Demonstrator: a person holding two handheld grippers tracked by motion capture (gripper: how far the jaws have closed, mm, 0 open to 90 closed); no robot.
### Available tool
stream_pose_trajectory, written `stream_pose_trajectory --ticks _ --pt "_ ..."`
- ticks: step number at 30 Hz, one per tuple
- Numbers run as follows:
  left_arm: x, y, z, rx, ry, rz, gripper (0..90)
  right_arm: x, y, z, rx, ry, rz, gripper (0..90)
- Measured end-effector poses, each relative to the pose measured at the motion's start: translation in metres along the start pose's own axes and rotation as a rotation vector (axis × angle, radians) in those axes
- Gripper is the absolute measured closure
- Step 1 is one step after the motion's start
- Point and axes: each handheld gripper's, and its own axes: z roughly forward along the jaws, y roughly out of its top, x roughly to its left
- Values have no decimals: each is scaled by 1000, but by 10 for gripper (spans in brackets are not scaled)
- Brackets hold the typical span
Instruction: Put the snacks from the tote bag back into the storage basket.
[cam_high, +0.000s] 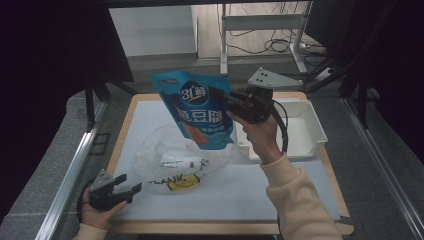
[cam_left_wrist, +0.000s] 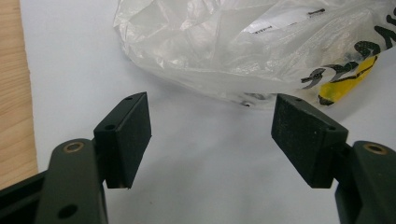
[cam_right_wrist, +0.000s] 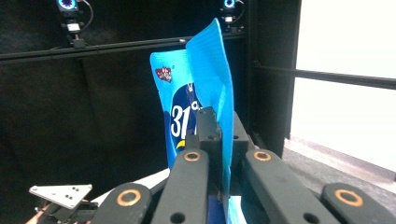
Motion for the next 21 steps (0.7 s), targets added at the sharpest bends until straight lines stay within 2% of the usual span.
stream_pose_trajectory --ticks 5,21 --pt "0 0 0 -3 2 -4 289 -11 -1 -11 3 -25 -4 893" --pt "0 0 1 -4 5 -5 289 -40 -6 -32 -18 -61 7 893"
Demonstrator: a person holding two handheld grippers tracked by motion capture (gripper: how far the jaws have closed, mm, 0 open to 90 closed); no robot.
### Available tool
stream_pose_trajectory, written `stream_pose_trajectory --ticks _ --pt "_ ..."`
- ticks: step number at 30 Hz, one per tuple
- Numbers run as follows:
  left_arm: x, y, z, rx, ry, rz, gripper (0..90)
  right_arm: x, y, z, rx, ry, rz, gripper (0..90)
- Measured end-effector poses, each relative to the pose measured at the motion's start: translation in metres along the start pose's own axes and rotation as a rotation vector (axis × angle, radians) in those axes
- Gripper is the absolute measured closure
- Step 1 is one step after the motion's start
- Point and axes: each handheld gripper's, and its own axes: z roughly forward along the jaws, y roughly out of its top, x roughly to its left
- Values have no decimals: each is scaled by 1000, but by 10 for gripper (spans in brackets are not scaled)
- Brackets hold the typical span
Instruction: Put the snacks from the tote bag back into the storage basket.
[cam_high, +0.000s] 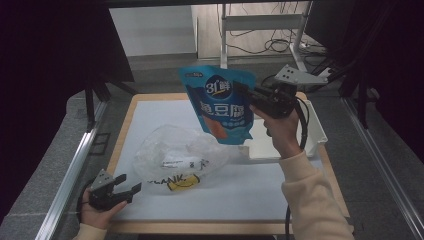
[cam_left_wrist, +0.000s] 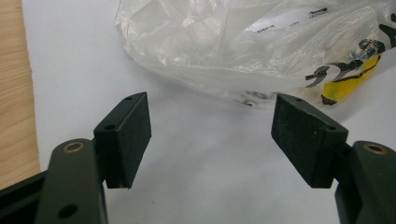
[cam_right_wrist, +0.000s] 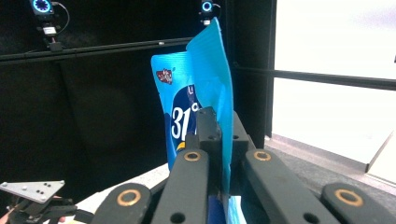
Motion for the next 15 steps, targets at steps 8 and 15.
stream_pose_trajectory --ticks 8,15 --pt "0 0 0 1 0 0 289 -12 0 -10 -2 -20 13 893" --pt "0 0 1 3 0 -1 286 -24 0 -17 13 -47 15 893"
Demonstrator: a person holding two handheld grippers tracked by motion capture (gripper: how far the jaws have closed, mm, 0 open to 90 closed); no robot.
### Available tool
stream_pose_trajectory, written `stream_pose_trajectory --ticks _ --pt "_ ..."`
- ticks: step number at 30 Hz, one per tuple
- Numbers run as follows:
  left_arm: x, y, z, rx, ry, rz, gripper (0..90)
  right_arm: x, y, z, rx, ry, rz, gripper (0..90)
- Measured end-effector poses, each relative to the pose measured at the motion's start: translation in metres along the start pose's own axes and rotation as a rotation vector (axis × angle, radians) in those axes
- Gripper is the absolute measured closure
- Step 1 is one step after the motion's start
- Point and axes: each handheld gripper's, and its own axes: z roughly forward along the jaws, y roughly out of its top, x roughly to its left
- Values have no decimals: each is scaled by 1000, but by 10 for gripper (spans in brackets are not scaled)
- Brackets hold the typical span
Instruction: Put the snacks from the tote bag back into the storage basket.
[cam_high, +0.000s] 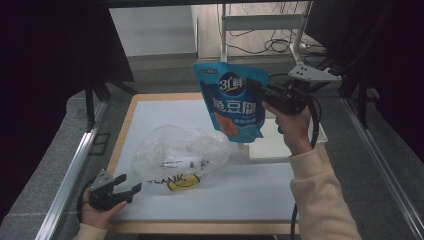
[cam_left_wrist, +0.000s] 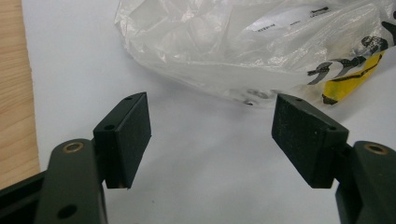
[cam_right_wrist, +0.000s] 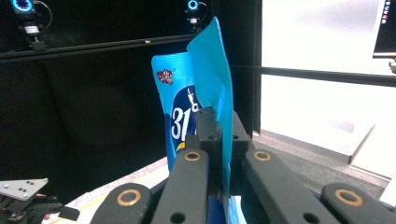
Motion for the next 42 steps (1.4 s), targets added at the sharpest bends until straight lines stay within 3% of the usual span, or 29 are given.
stream_pose_trajectory --ticks 24,42 --pt "0 -1 -1 4 4 0 285 -50 -15 -14 5 -95 26 892" --pt "1 -1 -2 -1 12 -2 286 -68 -22 -13 23 -123 34 892"
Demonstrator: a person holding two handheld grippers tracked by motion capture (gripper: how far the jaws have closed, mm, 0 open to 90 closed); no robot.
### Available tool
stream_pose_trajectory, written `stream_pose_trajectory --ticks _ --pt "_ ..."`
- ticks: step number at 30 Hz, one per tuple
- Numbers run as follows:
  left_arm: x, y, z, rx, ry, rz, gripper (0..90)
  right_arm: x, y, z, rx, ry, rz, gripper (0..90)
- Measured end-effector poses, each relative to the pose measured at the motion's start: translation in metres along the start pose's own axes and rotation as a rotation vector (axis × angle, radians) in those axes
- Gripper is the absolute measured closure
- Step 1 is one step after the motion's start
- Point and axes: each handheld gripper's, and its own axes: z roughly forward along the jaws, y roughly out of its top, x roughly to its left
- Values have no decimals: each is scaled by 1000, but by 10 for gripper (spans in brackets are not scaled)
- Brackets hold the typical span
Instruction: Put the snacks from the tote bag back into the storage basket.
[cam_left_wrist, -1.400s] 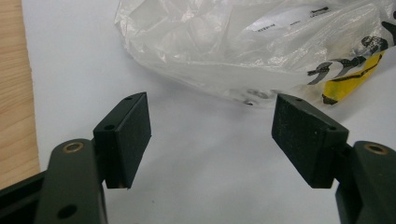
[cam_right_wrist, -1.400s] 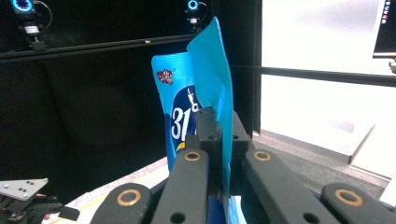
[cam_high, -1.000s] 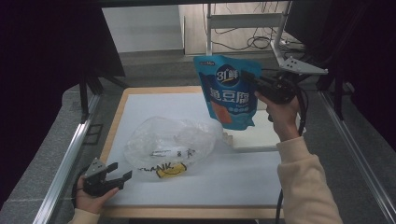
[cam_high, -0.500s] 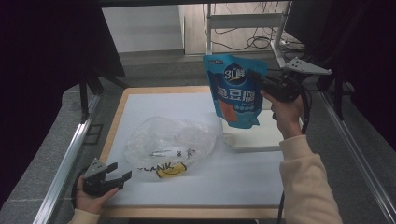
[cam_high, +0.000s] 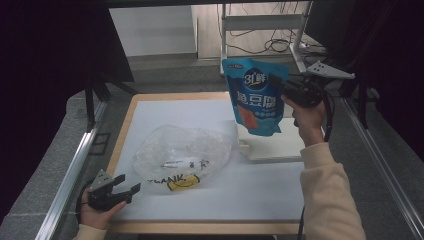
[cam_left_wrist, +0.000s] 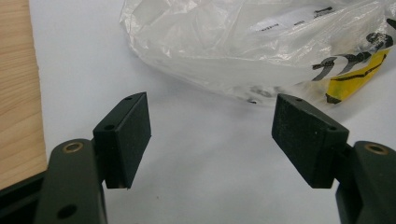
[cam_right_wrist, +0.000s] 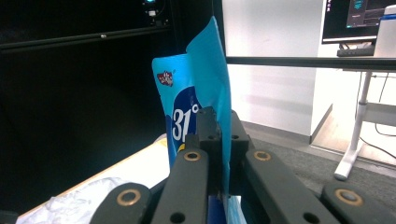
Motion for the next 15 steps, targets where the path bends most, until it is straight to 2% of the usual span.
stream_pose_trajectory --ticks 10,15 --pt "0 0 0 -1 1 0 286 -13 -9 6 20 -31 16 892" --pt "0 0 0 1 0 0 286 -21 -14 10 24 -29 17 891"
